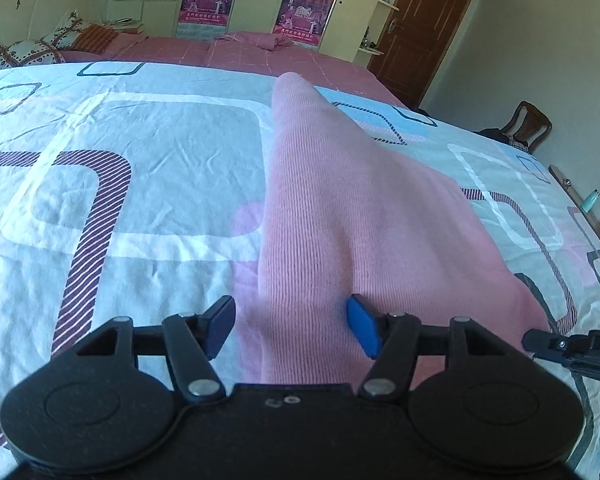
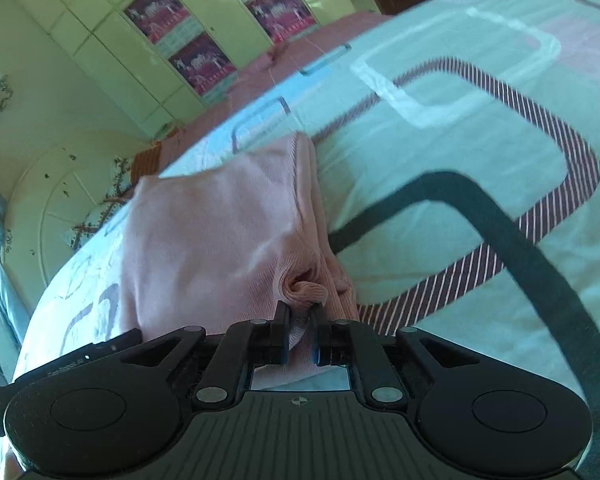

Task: Fold small clothes
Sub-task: 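Pinch and straighten the folded edge with the right gripper, then open, then grasp the side edge of the pink sweatshirt with the right gripper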

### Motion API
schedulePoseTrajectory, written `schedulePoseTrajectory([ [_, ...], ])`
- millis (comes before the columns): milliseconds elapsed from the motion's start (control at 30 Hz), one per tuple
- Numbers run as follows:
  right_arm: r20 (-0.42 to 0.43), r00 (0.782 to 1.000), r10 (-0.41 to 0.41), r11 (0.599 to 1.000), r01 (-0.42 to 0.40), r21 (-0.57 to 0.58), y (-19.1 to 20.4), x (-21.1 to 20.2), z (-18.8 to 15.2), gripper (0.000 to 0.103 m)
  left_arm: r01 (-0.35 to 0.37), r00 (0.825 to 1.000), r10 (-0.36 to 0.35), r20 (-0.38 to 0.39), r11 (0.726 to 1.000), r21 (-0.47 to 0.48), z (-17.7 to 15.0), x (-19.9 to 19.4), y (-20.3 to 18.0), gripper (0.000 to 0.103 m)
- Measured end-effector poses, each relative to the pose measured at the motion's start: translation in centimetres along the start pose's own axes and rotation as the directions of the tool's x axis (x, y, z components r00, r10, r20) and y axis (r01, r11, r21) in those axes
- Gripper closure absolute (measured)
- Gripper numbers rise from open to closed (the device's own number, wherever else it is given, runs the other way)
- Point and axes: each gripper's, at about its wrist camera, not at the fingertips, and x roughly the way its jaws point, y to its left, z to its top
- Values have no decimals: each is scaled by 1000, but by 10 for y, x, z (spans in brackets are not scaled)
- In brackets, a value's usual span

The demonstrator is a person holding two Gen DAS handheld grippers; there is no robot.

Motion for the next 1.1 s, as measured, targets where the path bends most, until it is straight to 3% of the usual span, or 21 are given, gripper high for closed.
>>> schedulePoseTrajectory([
  [100, -45, 998, -46, 999, 46, 6, -11, 8, -6, 94, -19, 1000, 19, -3, 1000, 18, 1, -1, -2, 36],
  [200, -38, 998, -57, 998, 56, -19, -11, -2, -9, 94, -35, 999, 35, -2, 999, 32, 4, -2, -4, 36],
  [367, 58, 996, -66, 989, 73, -127, 8, -27, 2, 92, -61, 998, 60, 21, 995, 73, 11, -7, -12, 37],
  [567, 98, 994, -54, 976, 73, -203, 32, -6, 16, 92, -75, 997, 72, 32, 994, 77, 22, -4, -15, 36],
  [767, 4, 984, -176, 943, 170, -286, 26, 33, 5, 92, -78, 997, 78, 10, 995, 62, 21, 5, -10, 28],
  [967, 56, 993, -103, 957, 114, -267, 24, 19, 27, 90, -65, 998, 63, 28, 996, 58, 39, 2, -10, 30],
  [1100, 93, 992, -81, 956, 104, -276, 36, 31, 53, 86, -60, 997, 57, 44, 997, 53, 60, 11, -12, 30],
])
